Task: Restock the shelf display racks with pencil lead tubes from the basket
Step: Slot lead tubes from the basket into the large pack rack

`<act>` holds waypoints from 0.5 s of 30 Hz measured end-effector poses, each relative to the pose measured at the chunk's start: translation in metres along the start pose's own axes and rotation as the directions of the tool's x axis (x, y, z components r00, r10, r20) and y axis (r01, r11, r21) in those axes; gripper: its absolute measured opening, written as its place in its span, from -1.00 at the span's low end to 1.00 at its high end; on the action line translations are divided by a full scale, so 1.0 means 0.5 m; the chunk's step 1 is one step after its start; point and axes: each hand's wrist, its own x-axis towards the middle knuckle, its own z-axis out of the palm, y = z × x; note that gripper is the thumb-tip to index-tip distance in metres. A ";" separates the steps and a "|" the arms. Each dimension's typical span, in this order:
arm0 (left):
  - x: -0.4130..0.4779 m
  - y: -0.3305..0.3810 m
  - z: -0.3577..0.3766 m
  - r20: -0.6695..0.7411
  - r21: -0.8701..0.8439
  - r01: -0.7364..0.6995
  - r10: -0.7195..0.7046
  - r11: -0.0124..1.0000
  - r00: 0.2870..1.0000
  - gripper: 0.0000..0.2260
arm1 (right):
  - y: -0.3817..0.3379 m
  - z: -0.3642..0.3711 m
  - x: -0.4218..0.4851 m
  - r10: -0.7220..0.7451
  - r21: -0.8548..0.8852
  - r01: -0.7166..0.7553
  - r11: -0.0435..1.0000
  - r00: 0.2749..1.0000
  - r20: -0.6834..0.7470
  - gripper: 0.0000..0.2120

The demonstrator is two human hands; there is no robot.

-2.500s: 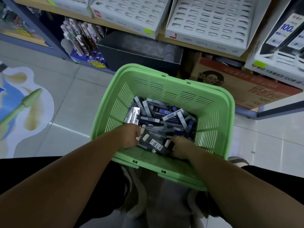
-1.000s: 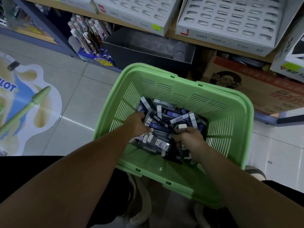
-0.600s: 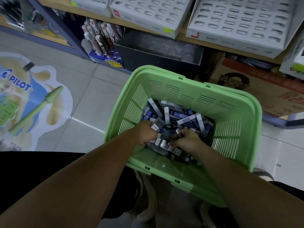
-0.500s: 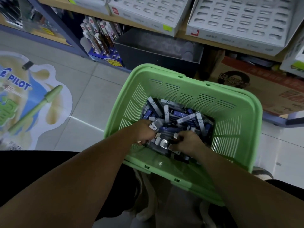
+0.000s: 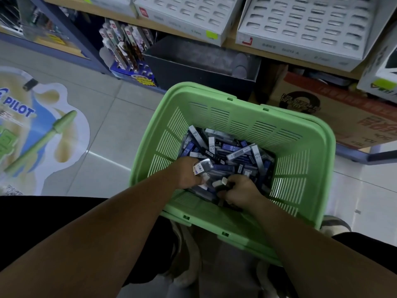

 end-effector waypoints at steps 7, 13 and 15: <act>0.019 0.011 0.018 0.033 0.023 -0.034 0.034 0.999 0.999 -0.52 | -0.014 -0.035 -0.009 0.088 0.410 -0.052 0.911 0.994 -0.069 -0.80; 0.027 0.029 0.025 0.055 0.131 -0.061 0.054 0.989 0.997 -0.50 | -0.001 -0.049 -0.017 0.203 0.545 -0.120 0.829 0.975 -0.095 -0.83; 0.035 0.034 0.027 0.072 0.140 -0.039 0.029 0.989 0.997 -0.52 | 0.013 -0.054 -0.019 0.265 0.570 -0.180 0.802 0.962 -0.071 -0.86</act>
